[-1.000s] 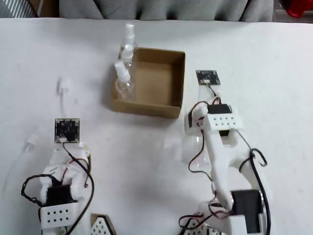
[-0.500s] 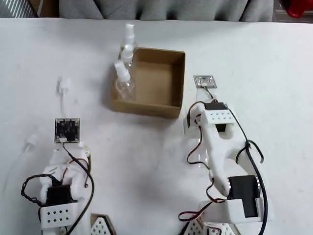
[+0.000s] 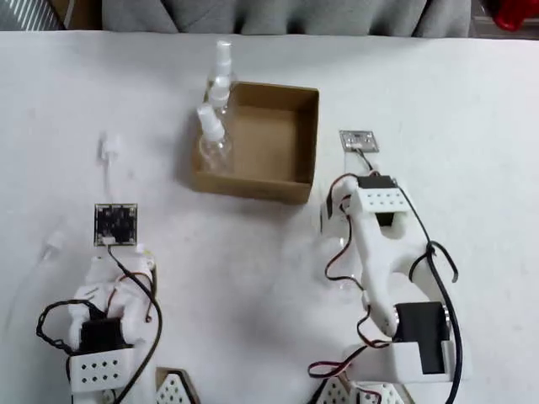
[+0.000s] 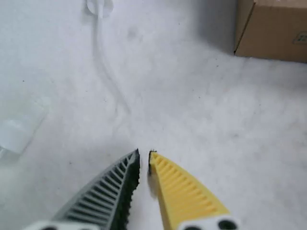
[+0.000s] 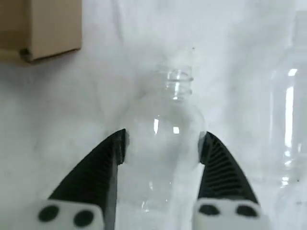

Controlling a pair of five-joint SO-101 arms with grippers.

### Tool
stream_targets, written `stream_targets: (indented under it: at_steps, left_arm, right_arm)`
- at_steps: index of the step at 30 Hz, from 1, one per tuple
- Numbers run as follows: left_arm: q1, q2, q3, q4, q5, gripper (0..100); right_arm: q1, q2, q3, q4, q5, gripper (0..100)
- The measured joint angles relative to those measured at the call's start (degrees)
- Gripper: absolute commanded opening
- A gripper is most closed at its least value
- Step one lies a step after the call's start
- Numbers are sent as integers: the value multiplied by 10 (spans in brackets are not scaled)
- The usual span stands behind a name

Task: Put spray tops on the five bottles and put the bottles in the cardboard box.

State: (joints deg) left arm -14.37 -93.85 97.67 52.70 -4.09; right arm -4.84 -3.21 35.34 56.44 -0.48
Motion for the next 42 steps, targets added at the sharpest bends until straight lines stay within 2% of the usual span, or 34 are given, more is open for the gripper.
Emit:
stream_targets:
  at_steps: [5, 15, 22, 29, 42]
  left_arm:
    - [0, 0, 0, 0, 0, 49]
    - [0, 0, 0, 0, 0, 49]
    - [0, 0, 0, 0, 0, 49]
    - [0, 0, 0, 0, 0, 49]
    - [0, 0, 0, 0, 0, 49]
  right_arm:
    - [10, -15, -13, -4, 0, 19]
    - [10, -209, -13, -12, 0, 15]
    - [10, -283, -13, -112, 0, 15]
    - [10, -301, -13, -162, 0, 15]
    - [0, -394, 182, -460, 0, 15]
